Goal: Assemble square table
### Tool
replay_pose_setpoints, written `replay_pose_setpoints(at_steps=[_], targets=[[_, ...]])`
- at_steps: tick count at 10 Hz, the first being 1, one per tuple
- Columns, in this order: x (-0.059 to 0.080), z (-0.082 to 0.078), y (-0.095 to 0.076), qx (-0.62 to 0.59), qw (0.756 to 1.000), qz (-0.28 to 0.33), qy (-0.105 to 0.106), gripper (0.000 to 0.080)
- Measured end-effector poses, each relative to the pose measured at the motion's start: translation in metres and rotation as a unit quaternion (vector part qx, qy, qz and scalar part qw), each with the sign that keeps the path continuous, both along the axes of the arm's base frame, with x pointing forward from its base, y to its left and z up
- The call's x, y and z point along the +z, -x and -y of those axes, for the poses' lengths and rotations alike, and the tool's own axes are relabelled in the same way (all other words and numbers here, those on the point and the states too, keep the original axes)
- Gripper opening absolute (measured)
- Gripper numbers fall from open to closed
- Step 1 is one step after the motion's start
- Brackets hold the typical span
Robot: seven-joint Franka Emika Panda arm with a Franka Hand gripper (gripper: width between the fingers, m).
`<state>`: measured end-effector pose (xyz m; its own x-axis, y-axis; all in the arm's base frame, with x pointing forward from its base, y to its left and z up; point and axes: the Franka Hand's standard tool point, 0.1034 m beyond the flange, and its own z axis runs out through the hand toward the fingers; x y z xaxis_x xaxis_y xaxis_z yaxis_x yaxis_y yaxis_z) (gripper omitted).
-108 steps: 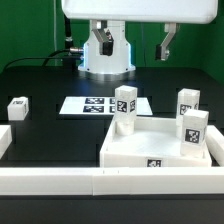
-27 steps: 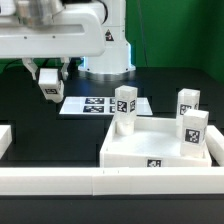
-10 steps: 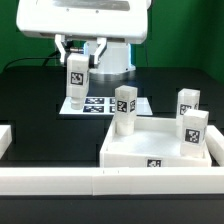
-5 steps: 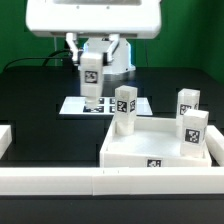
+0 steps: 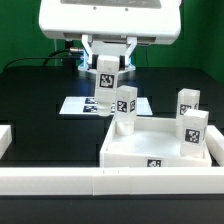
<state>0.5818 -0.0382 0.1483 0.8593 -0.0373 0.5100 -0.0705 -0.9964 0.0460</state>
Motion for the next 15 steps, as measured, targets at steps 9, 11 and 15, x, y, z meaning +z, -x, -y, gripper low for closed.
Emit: replay_pose_setpoints(at_steps=[9, 11, 15], targets=[[-0.024, -0.018, -0.015, 0.01, 1.0, -0.001, 0.002, 0.0285], [-0.027, -0.016, -0.013, 0.009, 1.0, -0.003, 0.003, 0.0285], [-0.039, -0.021, -0.013, 0.008, 1.0, -0.01, 0.001, 0.0285]])
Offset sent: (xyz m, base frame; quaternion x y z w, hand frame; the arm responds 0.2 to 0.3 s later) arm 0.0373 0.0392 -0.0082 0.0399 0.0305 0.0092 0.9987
